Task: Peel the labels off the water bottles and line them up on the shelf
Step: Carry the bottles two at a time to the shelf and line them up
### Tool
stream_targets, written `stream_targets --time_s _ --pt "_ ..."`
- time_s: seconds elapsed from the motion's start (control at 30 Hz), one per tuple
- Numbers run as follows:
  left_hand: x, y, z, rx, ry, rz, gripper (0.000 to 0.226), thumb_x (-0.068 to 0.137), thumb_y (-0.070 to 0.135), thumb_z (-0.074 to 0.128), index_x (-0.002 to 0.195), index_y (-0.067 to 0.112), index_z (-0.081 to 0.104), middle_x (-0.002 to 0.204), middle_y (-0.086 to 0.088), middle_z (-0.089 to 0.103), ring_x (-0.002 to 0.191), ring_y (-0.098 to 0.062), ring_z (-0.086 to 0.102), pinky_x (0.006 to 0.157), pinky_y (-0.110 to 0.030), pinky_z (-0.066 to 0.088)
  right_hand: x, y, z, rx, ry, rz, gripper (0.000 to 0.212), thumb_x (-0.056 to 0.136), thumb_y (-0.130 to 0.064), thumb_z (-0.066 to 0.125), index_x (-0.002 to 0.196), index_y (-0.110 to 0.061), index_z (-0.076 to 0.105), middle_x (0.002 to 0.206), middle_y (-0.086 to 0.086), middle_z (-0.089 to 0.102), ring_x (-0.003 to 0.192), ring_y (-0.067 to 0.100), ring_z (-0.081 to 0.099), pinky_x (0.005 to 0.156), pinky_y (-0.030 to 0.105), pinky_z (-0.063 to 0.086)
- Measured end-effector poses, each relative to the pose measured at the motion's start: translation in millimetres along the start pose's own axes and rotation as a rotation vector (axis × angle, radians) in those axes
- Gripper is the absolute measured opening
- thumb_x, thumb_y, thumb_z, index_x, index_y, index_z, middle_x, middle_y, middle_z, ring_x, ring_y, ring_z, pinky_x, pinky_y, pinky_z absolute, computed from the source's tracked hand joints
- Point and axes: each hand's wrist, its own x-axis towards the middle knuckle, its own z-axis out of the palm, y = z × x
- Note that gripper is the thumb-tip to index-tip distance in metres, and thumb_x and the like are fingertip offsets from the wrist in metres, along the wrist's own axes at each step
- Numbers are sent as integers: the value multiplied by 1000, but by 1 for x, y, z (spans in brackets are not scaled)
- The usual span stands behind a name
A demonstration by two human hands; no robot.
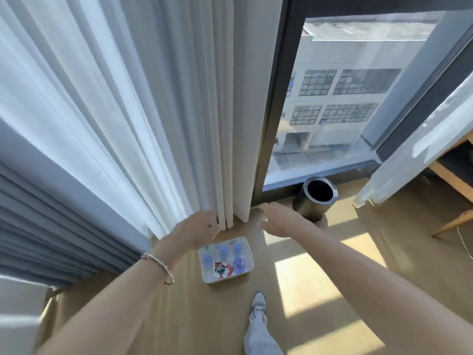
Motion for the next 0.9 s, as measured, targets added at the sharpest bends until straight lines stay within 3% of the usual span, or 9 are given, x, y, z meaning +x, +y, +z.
stream_targets --time_s 0.1,0.27,0.37,0.5,0.6,0.77,0.9 --pt "29 -3 -12 -47 46 -96 47 101 39 38 145 23 35 137 -4 50 121 -23 51 98 -33 39 54 1 -33 -5 -25 -88 49 98 -31 48 143 -13 39 140 11 49 123 30 51 99 37 44" --pt "68 2 -4 -120 43 -232 47 101 33 40 146 18 37 150 -11 39 133 -29 43 107 -38 35 120 13 -43 -84 -114 -161 48 98 -24 44 143 -9 38 138 15 49 121 31 51 98 38 43" --pt "90 -8 24 -154 -46 -287 47 101 31 40 147 19 35 157 -12 25 134 -30 43 109 -36 34 155 21 -19 -81 -178 -169 49 97 -25 47 143 -9 39 136 14 51 120 31 53 97 38 43" --pt "125 -32 72 -168 -226 -336 51 102 37 37 149 19 30 151 -6 40 136 -25 40 110 -35 33 203 39 38 -78 -302 -150 53 96 -27 48 146 -12 35 146 10 43 130 27 46 105 37 40" --pt "153 -52 109 -197 -319 -372 50 100 38 39 146 20 35 145 -5 47 130 -23 46 107 -37 38 223 51 75 -52 -392 -113 46 97 -26 47 139 -10 43 141 10 48 125 27 50 101 33 41" --pt "206 -80 158 -198 -396 -383 48 99 40 39 142 19 39 136 -3 51 122 -23 51 101 -36 42 266 83 125 -51 -441 -19 54 98 -30 47 148 -15 32 148 10 43 132 27 44 104 32 36" --pt "261 -102 181 -188 -362 -377 48 100 39 37 144 21 35 137 -4 51 124 -24 50 103 -38 41 314 97 146 -11 -411 47 54 98 -27 44 150 -18 29 152 7 37 135 25 40 105 34 35"
